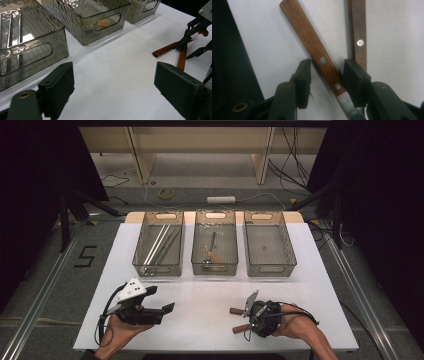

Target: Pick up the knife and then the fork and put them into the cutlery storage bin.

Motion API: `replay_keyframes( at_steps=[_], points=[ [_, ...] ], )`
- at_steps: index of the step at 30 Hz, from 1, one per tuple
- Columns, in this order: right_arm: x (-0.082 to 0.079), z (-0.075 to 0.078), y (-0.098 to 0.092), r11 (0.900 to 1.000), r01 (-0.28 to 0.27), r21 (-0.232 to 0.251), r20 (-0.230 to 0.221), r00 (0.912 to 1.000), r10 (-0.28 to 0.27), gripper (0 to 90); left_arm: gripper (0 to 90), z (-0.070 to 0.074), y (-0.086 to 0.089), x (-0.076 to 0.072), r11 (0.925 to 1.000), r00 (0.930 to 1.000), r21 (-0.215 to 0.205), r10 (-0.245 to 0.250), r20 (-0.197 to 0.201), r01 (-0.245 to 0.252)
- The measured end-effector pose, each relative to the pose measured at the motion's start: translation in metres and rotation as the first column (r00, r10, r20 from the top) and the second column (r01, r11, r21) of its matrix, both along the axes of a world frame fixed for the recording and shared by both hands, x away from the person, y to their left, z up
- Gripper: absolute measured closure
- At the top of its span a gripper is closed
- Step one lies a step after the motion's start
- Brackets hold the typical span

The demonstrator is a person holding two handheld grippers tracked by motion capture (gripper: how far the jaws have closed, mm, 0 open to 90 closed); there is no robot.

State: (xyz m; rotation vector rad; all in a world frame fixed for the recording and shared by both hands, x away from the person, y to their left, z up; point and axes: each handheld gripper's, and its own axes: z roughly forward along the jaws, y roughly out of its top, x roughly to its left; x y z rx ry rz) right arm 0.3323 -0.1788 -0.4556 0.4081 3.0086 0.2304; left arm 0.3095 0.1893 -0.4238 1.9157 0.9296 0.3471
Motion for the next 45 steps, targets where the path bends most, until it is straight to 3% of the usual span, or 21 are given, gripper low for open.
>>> replay_keyframes(
  at_steps=[6, 10, 16, 38, 43, 45],
  points=[
    [0.003, 0.0, 0.004, 0.999, -0.036, -0.023, -0.025, 0.9991, 0.035, 62.1, 15.9, -0.001, -0.001, 0.0, 1.0, 1.0, 0.005, -0.003, -0.002, 0.003],
    [0.009, 0.0, 0.008, 0.997, -0.063, -0.043, -0.071, 0.9957, 0.06, 64.2, 15.9, -0.002, -0.001, 0.001, 1.0, 1.0, 0.005, -0.002, -0.008, 0.002],
    [0.011, 0.001, 0.01, 0.994, -0.094, -0.058, -0.08, 0.9929, 0.089, 66.2, 15.9, -0.002, -0.001, 0.001, 1.0, 1.0, 0.006, -0.001, -0.008, 0.001],
    [0.011, 0.002, 0.009, 0.983, -0.179, -0.049, -0.066, 0.9822, 0.176, 77.4, 15.9, -0.001, -0.001, 0.0, 0.9999, 1.0, 0.014, -0.007, -0.005, 0.007],
    [0.011, 0.005, 0.007, 0.986, -0.162, -0.041, -0.052, 0.9858, 0.16, 77.7, 15.9, -0.001, -0.001, 0.0, 0.9999, 1.0, 0.013, -0.005, -0.004, 0.005],
    [0.012, 0.008, 0.005, 0.987, -0.158, -0.027, -0.026, 0.9872, 0.157, 77.7, 15.9, -0.001, -0.001, 0.0, 0.9999, 1.0, 0.012, -0.005, -0.006, 0.005]
  ],
)
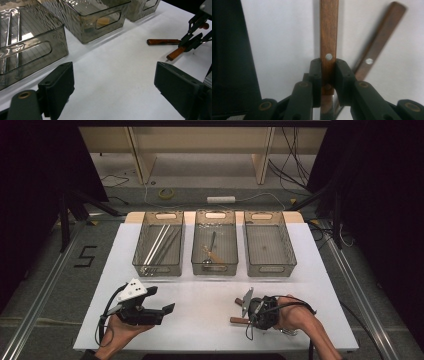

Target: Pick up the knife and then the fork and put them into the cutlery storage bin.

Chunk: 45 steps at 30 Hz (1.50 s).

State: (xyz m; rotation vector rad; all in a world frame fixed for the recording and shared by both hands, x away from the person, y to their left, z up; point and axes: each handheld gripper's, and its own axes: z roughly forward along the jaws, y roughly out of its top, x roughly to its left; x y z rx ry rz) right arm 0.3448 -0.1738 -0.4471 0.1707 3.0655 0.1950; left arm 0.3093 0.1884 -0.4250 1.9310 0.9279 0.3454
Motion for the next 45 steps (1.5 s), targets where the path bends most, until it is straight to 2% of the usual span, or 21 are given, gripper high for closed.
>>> replay_keyframes(
  at_steps=[8, 10, 11, 14, 16, 18, 20, 23, 28, 33, 39, 42, 44, 45],
  points=[
    [0.007, 0.013, -0.008, 0.995, 0.069, 0.068, 0.056, 0.9958, -0.073, 77.9, 15.9, 0.0, 0.0, 0.0, 1.0, 1.0, -0.002, 0.003, 0.001, -0.003],
    [0.009, 0.017, -0.012, 0.989, 0.107, 0.098, 0.067, 0.9913, -0.114, 77.9, 15.9, 0.0, 0.0, 0.0, 1.0, 1.0, -0.002, 0.004, 0.002, -0.004],
    [0.009, 0.019, -0.012, 0.981, 0.149, 0.126, 0.061, 0.9856, -0.158, 77.8, 15.9, 0.0, 0.001, 0.0, 1.0, 1.0, -0.004, 0.004, 0.002, -0.004],
    [0.014, 0.026, -0.018, 0.967, 0.18, 0.178, 0.072, 0.9782, -0.195, 77.9, 15.9, 0.0, 0.001, 0.0, 1.0, 1.0, -0.004, 0.007, 0.004, -0.007],
    [0.016, 0.031, -0.021, 0.952, 0.22, 0.212, 0.062, 0.9694, -0.237, 77.9, 15.9, 0.0, 0.001, 0.0, 1.0, 1.0, -0.005, 0.009, 0.005, -0.009],
    [0.019, 0.036, -0.025, 0.938, 0.23, 0.259, 0.065, 0.965, -0.254, 77.9, 15.9, 0.001, 0.001, 0.0, 0.9999, 0.9999, -0.007, 0.009, 0.006, -0.009],
    [0.02, 0.044, -0.028, 0.923, 0.257, 0.288, 0.058, 0.957, -0.284, 77.9, 15.9, 0.001, 0.001, 0.0, 0.9998, 0.9999, -0.014, 0.013, 0.007, -0.013],
    [0.025, 0.054, -0.033, 0.904, 0.265, 0.335, 0.074, 0.9492, -0.306, 77.9, 15.9, 0.001, 0.002, 0.0, 0.9998, 0.9999, -0.015, 0.013, 0.011, -0.013],
    [0.035, 0.071, -0.04, 0.862, 0.287, 0.419, 0.073, 0.9352, -0.347, 77.9, 15.9, 0.001, 0.002, 0.0, 0.9996, 0.9998, -0.025, 0.015, 0.011, -0.014],
    [0.047, 0.084, -0.045, 0.809, 0.317, 0.495, 0.066, 0.9149, -0.398, 77.8, 15.7, 0.002, 0.003, 0.0, 0.9993, 0.9998, -0.035, 0.016, 0.007, -0.016],
    [0.06, 0.098, -0.043, 0.776, 0.336, 0.534, 0.084, 0.892, -0.444, 77.8, 15.7, 0.002, 0.003, 0.0, 0.9993, 0.9998, -0.034, 0.016, 0.008, -0.016],
    [0.068, 0.105, -0.042, 0.761, 0.341, 0.551, 0.085, 0.8851, -0.458, 77.8, 15.7, 0.002, 0.003, 0.0, 0.9993, 0.9998, -0.032, 0.017, 0.011, -0.016],
    [0.073, 0.109, -0.041, 0.748, 0.351, 0.563, 0.085, 0.8759, -0.475, 77.8, 15.7, 0.002, 0.004, 0.0, 0.9992, 0.9998, -0.035, 0.018, 0.011, -0.017],
    [0.075, 0.112, -0.041, 0.745, 0.353, 0.566, 0.086, 0.8734, -0.479, 77.8, 15.7, 0.002, 0.004, 0.0, 0.9991, 0.9997, -0.038, 0.02, 0.011, -0.019]
  ],
)
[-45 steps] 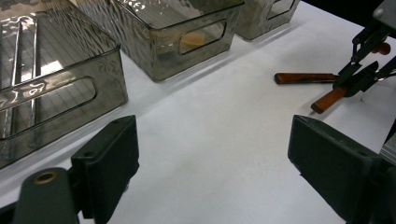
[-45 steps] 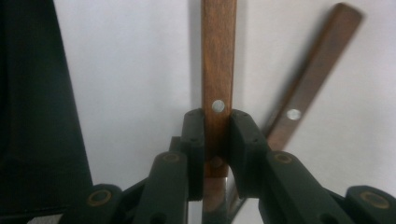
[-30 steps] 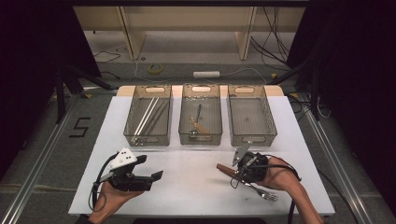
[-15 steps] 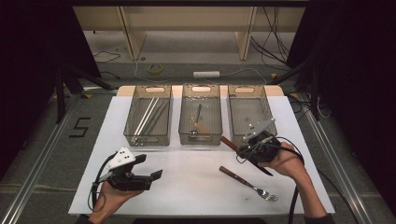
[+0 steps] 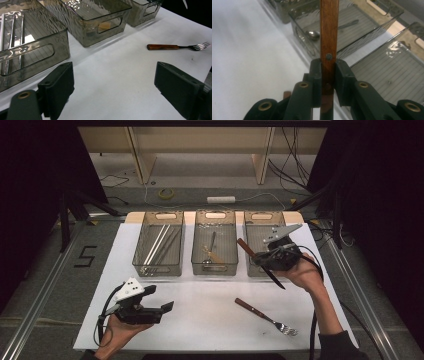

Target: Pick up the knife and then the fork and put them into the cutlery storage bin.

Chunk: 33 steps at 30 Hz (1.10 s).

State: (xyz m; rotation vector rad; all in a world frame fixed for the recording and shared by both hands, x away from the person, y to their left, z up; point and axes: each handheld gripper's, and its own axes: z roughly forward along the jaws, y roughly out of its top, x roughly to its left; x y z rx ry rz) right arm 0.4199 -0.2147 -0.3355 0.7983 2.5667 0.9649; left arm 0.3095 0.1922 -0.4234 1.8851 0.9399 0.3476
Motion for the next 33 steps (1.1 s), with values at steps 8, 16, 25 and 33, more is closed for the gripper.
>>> replay_keyframes(
  at_steps=[8, 16, 25, 33],
  points=[
    [0.02, 0.018, -0.002, 0.997, 0.063, 0.048, 0.033, 0.9973, -0.065, 77.8, 15.7, 0.0, 0.0, 0.0, 1.0, 1.0, 0.0, 0.003, 0.003, -0.003],
    [0.037, 0.027, -0.006, 0.989, 0.129, 0.079, 0.062, 0.9891, -0.134, 77.8, 15.7, 0.001, 0.001, 0.0, 1.0, 1.0, 0.0, 0.002, 0.005, -0.002],
    [0.06, 0.022, -0.016, 0.963, 0.241, 0.124, 0.081, 0.9644, -0.252, 77.8, 15.7, 0.001, 0.001, 0.0, 1.0, 1.0, -0.005, 0.005, 0.007, -0.005],
    [0.079, 0.01, -0.021, 0.937, 0.316, 0.15, 0.07, 0.942, -0.328, 77.8, 15.7, 0.001, 0.001, -0.001, 1.0, 0.9999, -0.006, 0.006, 0.011, -0.006]
  ],
)
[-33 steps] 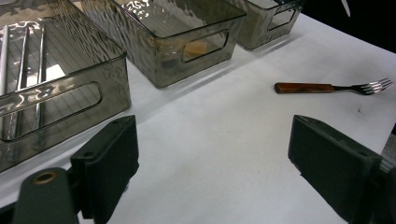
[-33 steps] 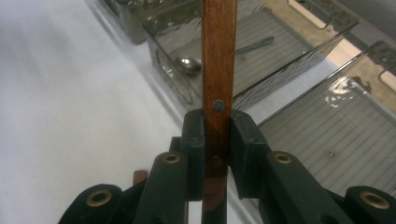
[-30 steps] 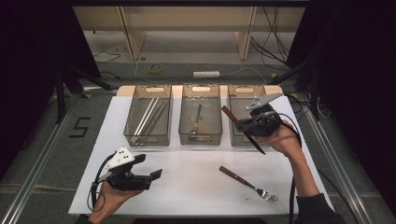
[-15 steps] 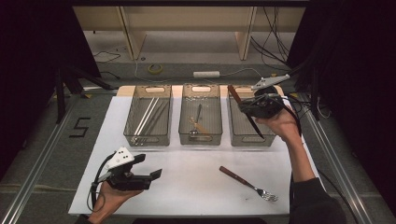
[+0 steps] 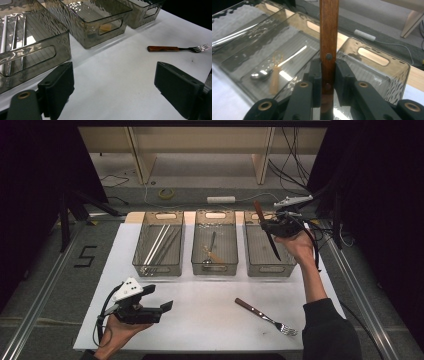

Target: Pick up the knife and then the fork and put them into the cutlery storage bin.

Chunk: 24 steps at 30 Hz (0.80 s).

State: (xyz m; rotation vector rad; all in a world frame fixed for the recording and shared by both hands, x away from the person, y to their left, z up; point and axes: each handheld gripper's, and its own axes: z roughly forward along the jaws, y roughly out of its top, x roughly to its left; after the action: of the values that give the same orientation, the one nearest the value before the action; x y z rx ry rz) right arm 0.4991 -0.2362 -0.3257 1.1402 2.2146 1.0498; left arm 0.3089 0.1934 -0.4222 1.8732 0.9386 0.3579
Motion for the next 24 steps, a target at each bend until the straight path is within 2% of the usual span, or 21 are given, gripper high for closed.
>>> replay_keyframes(
  at_steps=[11, 24],
  points=[
    [0.015, -0.02, -0.007, 0.996, 0.088, -0.014, -0.013, 0.996, -0.088, 77.8, 15.7, 0.0, 0.0, -0.001, 1.0, 1.0, -0.006, 0.0, -0.001, 0.0],
    [0.017, -0.042, -0.022, 0.989, 0.146, -0.005, -0.043, 0.9884, -0.146, 77.7, 15.7, 0.0, 0.0, -0.001, 1.0, 1.0, -0.003, -0.002, 0.0, 0.002]
  ],
)
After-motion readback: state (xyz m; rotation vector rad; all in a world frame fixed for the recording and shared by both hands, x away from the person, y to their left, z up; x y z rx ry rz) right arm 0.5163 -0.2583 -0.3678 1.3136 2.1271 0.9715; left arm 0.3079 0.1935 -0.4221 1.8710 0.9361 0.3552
